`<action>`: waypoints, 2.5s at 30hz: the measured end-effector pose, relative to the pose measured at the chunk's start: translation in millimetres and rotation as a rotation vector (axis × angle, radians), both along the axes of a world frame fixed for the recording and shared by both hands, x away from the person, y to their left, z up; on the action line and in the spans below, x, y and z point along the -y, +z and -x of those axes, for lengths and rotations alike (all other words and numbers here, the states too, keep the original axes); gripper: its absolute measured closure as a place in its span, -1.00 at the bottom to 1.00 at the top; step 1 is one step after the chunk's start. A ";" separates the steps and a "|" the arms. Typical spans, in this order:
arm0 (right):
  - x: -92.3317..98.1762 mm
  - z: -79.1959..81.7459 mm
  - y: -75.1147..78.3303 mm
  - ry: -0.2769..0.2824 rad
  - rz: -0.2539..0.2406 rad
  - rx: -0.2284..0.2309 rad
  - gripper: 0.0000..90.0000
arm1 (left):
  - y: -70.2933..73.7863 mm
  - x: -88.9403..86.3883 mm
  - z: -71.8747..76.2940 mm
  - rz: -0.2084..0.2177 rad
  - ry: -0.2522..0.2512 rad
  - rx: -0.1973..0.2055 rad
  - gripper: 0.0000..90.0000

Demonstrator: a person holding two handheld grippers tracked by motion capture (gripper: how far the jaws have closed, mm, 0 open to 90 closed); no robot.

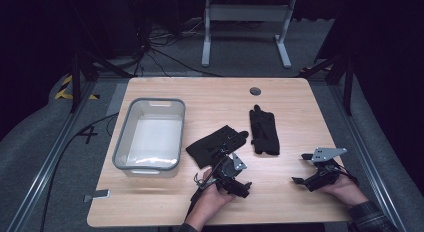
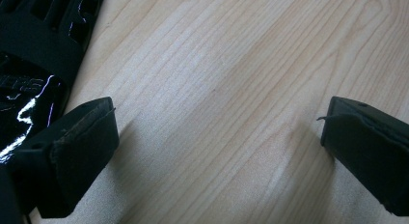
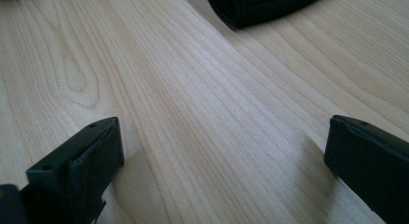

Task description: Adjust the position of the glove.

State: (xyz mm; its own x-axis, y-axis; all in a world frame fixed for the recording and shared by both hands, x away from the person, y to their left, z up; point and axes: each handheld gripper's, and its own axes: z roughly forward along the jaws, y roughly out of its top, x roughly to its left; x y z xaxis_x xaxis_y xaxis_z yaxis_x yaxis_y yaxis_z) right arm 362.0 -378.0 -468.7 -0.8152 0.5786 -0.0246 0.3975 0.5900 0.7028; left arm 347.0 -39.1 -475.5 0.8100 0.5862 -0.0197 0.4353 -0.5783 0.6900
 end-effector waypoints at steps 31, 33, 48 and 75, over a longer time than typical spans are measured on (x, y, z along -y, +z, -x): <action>-22.3 -23.7 28.3 0.063 -0.085 -0.019 0.79 | 0.0 0.0 0.0 0.000 0.000 0.000 -1.00; -26.2 -26.1 29.5 0.073 -0.079 -0.012 0.91 | 0.0 0.0 0.0 0.000 0.000 0.000 -1.00; -59.3 -54.2 32.4 0.120 -0.080 0.015 1.00 | 0.0 -0.2 0.4 0.000 0.002 0.000 -1.00; -88.4 -80.8 10.4 0.131 -0.053 -0.028 1.00 | 0.2 -0.5 0.7 -0.003 0.003 -0.001 -1.00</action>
